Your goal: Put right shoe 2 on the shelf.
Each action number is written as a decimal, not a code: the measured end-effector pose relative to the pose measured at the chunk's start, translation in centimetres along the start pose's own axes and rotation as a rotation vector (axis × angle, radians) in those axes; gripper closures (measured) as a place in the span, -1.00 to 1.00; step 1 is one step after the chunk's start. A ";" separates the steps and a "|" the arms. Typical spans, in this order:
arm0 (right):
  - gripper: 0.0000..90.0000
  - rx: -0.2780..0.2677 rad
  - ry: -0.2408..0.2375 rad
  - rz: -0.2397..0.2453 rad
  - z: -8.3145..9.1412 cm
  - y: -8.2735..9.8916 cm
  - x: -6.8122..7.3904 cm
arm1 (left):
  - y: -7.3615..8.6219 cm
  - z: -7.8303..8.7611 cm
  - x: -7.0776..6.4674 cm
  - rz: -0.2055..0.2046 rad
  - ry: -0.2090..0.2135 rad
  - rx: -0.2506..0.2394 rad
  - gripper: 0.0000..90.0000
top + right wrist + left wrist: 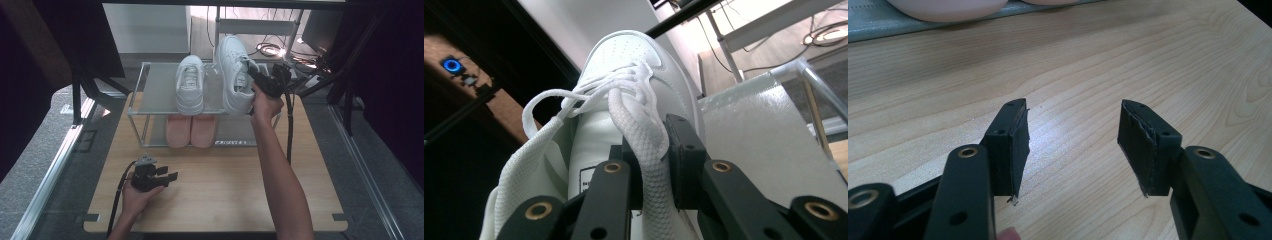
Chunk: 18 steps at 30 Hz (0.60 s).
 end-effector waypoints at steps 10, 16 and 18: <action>0.73 0.023 0.023 0.000 -2.3 1.7 1.1 | 0.0 0.0 0.2 0.003 -0.004 0.002 0.04; 0.58 0.061 0.042 0.043 -3.3 2.4 1.6 | 0.1 0.1 0.3 0.008 -0.003 -0.001 0.04; 0.50 0.091 0.027 0.034 -3.8 2.7 1.8 | 0.1 0.1 0.3 0.007 -0.003 -0.001 0.04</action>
Point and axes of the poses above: each handheld gripper's, and its own axes: z roughly backward along the jaws, y roughly out of its underside, x roughly to its left, the point moved 9 cm from there along -z, roughly forward along the jaws, and after that the axes turned 9 degrees about -x, right-handed, at the moved point
